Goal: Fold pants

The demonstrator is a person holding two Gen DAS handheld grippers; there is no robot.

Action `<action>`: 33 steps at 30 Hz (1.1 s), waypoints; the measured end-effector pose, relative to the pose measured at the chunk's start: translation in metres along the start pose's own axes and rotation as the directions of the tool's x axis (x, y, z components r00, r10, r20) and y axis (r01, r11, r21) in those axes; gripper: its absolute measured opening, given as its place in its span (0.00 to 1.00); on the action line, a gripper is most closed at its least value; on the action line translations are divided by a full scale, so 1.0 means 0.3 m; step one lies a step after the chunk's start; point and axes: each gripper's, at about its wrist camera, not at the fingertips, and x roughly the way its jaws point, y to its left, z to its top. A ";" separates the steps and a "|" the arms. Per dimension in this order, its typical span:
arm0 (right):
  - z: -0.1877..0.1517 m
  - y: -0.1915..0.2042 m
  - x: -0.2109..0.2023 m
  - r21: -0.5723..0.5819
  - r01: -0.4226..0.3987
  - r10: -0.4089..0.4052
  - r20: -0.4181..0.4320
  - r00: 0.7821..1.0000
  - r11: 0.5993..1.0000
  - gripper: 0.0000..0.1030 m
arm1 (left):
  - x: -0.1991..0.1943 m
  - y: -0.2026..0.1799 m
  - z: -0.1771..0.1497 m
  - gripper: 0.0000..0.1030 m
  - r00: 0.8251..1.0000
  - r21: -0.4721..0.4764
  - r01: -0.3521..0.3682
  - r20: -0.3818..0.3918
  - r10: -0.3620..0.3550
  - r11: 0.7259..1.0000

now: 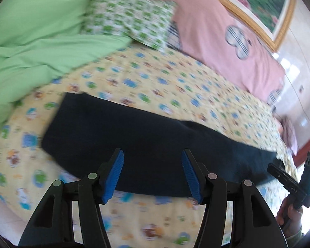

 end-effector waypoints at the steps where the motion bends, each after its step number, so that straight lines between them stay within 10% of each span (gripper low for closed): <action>1: -0.009 -0.013 -0.012 0.012 0.003 -0.003 0.004 1.000 1.000 0.53 | 0.013 -0.024 -0.006 0.57 1.000 0.011 0.009 -0.011 -0.009 1.000; 33: -0.222 -0.427 -0.266 0.436 0.124 -0.167 0.062 0.984 0.892 0.62 | 0.319 -0.789 -0.016 0.68 0.941 0.398 0.309 -0.260 -0.217 0.864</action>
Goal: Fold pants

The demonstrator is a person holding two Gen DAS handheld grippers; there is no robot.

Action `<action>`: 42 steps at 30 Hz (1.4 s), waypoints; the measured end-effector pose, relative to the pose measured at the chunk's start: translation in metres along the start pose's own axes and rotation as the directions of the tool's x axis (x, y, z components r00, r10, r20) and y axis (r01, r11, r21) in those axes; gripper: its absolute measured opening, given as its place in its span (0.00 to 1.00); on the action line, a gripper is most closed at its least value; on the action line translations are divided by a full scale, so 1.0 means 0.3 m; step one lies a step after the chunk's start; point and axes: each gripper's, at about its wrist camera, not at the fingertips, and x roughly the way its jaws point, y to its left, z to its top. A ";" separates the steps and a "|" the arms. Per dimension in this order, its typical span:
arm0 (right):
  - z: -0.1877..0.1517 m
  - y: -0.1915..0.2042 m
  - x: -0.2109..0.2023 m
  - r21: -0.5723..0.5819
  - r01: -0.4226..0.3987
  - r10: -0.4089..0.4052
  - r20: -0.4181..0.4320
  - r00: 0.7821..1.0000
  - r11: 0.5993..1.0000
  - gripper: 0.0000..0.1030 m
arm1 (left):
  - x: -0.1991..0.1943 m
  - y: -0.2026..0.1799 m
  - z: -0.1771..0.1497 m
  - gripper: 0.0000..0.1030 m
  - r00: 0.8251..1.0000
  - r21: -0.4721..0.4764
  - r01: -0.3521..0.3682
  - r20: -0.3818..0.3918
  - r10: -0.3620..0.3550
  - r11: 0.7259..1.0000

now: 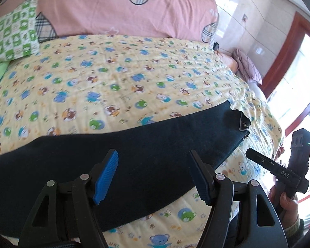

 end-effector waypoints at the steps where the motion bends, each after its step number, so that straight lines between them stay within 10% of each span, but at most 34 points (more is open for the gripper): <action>1: 0.002 -0.012 0.000 0.014 -0.003 0.003 0.000 1.000 1.000 0.62 | 0.016 -0.017 0.016 0.68 1.000 0.018 0.007 -0.008 -0.007 1.000; 18: 0.084 -0.200 0.052 0.287 -0.077 0.060 0.066 0.996 0.955 0.58 | 0.265 -0.238 0.223 0.70 0.981 0.218 0.135 -0.170 -0.099 0.967; 25: 0.091 -0.234 0.080 0.297 -0.072 0.056 0.064 0.996 0.952 0.16 | 0.391 -0.315 0.277 0.70 0.958 0.279 0.194 -0.262 -0.119 0.940; 34: 0.063 -0.262 0.038 0.288 -0.141 0.115 0.105 0.988 0.947 0.12 | 0.557 -0.423 0.315 0.70 0.917 0.354 0.279 -0.374 -0.138 0.893; 42: 0.047 -0.265 0.032 0.261 -0.155 0.130 0.110 0.985 0.953 0.12 | 0.712 -0.522 0.326 0.68 0.847 0.350 0.390 -0.498 -0.183 0.852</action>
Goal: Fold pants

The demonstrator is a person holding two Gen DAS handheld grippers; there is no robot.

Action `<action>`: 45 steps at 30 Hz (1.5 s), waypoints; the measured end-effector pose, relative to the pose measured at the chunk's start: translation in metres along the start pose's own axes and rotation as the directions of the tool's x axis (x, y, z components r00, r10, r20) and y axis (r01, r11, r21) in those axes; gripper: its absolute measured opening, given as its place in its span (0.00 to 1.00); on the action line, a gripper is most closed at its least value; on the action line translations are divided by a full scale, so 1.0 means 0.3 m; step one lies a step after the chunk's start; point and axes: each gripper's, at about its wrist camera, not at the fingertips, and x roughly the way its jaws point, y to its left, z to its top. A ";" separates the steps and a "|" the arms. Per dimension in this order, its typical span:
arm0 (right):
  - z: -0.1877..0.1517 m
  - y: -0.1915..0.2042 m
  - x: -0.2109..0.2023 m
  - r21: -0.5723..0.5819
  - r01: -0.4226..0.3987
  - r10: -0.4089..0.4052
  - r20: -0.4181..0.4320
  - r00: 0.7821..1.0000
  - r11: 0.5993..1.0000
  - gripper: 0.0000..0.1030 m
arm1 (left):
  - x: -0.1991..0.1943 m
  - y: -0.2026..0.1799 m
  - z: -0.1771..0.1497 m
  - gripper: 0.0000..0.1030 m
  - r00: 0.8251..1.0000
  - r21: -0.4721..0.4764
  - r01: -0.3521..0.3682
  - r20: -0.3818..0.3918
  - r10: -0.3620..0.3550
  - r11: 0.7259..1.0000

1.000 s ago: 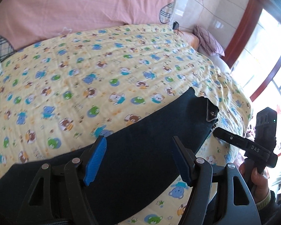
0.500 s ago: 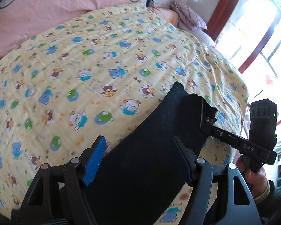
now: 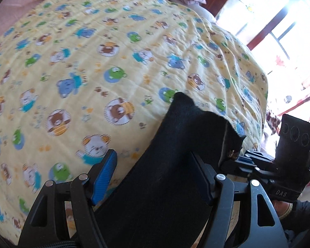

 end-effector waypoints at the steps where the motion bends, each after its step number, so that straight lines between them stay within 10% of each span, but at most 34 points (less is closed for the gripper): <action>1: -0.004 -0.005 -0.003 0.000 -0.002 0.002 -0.001 1.000 1.000 0.12 | 0.011 -0.013 0.008 0.65 1.000 0.018 0.003 0.000 -0.003 1.000; 4: -0.007 -0.005 -0.001 -0.012 -0.003 0.002 -0.005 1.000 1.000 0.12 | 0.024 -0.048 0.018 0.26 0.999 0.066 0.035 0.017 -0.036 0.997; 7: -0.009 -0.008 0.000 -0.016 -0.007 0.007 -0.006 1.000 1.000 0.12 | 0.013 -0.048 0.018 0.12 0.997 0.058 0.058 0.046 -0.061 0.997; 23: 0.040 0.236 -0.066 -0.191 -0.219 0.227 0.020 0.974 0.957 0.12 | -0.374 -0.031 -0.170 0.10 0.930 0.022 0.069 0.361 -0.073 0.997; 34: -0.037 0.511 0.012 -0.348 -0.372 0.351 -0.124 0.928 0.861 0.12 | -0.598 0.075 -0.447 0.10 0.855 -0.099 0.086 0.517 -0.022 0.991; 45: -0.156 0.621 0.192 -0.370 -0.425 0.336 -0.282 0.899 0.826 0.12 | -0.547 0.254 -0.693 0.09 0.817 -0.251 0.179 0.576 -0.001 0.951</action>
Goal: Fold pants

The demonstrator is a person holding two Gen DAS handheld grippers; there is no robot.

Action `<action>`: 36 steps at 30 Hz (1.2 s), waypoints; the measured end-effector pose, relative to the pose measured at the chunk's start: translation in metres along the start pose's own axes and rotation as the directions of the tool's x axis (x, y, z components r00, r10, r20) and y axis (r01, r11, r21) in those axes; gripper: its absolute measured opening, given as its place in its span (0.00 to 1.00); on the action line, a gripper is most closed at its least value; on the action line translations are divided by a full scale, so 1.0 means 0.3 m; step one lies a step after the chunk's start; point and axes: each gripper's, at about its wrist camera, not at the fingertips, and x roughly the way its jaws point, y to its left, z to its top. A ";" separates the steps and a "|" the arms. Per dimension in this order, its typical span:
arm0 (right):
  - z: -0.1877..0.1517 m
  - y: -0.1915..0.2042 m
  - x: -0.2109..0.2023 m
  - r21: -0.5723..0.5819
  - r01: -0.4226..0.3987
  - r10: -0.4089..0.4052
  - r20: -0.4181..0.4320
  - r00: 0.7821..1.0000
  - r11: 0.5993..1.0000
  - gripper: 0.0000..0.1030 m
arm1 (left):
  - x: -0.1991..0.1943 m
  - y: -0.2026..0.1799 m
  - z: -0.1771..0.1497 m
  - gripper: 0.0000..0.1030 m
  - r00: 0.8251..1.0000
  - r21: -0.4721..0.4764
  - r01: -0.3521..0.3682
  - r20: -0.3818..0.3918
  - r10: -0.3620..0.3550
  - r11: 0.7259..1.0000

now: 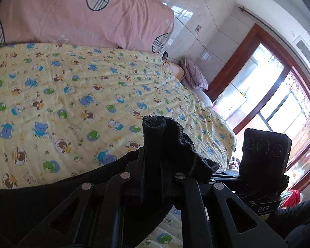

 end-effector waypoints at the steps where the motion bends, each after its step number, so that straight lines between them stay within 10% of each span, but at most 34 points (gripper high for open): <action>1: -0.008 -0.002 0.021 -0.001 -0.004 0.004 -0.015 1.000 1.000 0.12 | -0.004 0.018 -0.012 0.09 1.000 -0.018 0.002 0.002 -0.002 1.000; 22: -0.089 -0.015 0.229 -0.006 0.040 -0.041 -0.237 0.971 0.999 0.14 | -0.023 0.244 -0.202 0.08 0.998 -0.199 -0.057 -0.048 0.049 0.978; 36: -0.121 0.040 0.270 -0.019 -0.006 0.000 -0.301 0.954 1.000 0.40 | -0.191 0.284 -0.309 0.10 0.983 -0.328 -0.182 -0.029 0.183 0.927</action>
